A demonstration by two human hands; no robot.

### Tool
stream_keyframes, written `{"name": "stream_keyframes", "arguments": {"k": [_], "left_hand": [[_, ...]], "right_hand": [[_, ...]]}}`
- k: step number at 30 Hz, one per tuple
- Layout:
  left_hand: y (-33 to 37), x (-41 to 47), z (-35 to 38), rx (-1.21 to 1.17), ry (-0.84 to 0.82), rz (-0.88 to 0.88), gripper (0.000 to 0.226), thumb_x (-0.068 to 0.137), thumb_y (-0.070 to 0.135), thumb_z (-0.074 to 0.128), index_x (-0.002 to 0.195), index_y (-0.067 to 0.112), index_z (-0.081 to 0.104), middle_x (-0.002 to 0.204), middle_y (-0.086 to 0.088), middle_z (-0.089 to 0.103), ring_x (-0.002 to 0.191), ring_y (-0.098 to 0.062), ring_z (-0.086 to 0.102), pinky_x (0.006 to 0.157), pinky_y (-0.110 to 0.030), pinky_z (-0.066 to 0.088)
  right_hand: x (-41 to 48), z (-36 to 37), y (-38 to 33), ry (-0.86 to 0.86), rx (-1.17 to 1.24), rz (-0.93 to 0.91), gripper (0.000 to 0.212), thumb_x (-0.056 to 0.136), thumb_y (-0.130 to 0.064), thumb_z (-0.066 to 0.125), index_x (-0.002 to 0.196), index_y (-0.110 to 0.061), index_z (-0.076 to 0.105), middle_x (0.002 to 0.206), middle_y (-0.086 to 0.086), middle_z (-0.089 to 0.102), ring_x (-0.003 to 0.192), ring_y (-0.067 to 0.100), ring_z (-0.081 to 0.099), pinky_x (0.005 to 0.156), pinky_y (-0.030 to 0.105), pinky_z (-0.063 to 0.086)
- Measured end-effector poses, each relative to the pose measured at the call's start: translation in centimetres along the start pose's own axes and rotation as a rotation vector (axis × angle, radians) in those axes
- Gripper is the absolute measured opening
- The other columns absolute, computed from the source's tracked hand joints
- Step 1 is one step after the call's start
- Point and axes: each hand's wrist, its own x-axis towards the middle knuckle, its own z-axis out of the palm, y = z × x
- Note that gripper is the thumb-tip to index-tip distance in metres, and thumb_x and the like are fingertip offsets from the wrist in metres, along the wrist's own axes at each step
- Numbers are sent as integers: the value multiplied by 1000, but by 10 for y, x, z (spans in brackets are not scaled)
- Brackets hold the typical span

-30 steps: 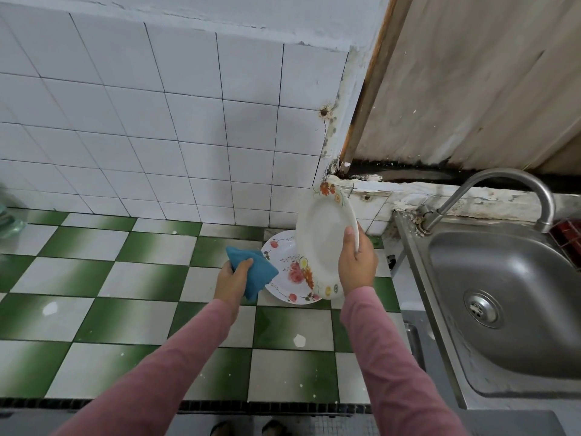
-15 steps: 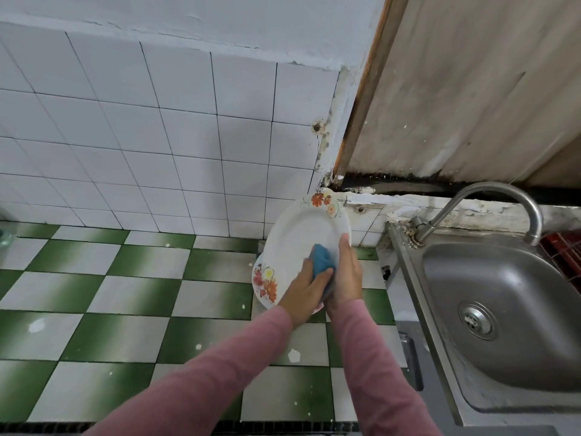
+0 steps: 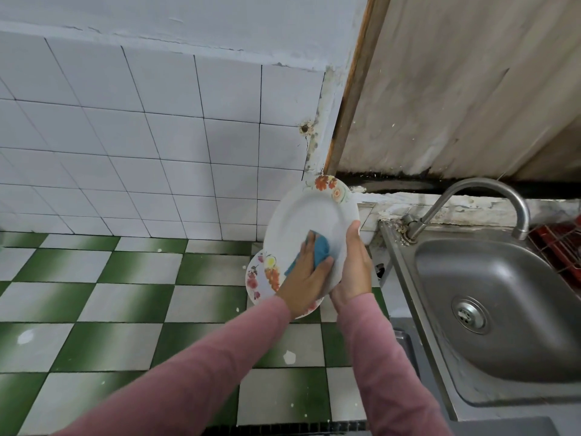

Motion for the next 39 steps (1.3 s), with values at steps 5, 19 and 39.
{"name": "stream_keyframes", "arguments": {"k": [5,19,39], "left_hand": [[33,23,-23,159,54,170,65,105,42,28,152,31,-16,162,11,-17,146,-4,-17,120,-32,-10],[43,32,-52,181,189,111,64,106,35,31,152,28,-13,163,7,-18,150,-18,-17,122,-49,-4],[33,16,-60,244,113,400,63,98,46,33,149,37,-2,157,20,-19,148,-10,-21,122,-42,-10]], "right_hand": [[-19,6,8,-49,72,58,64,86,-57,54,134,-16,60,122,13,70,114,29,67,97,45,53],[-36,19,9,-135,6,116,66,84,-63,49,132,-19,61,119,10,72,110,27,69,94,46,56],[-37,19,9,-250,-8,80,70,84,-63,50,137,-17,56,132,14,65,123,31,61,108,55,44]]}}
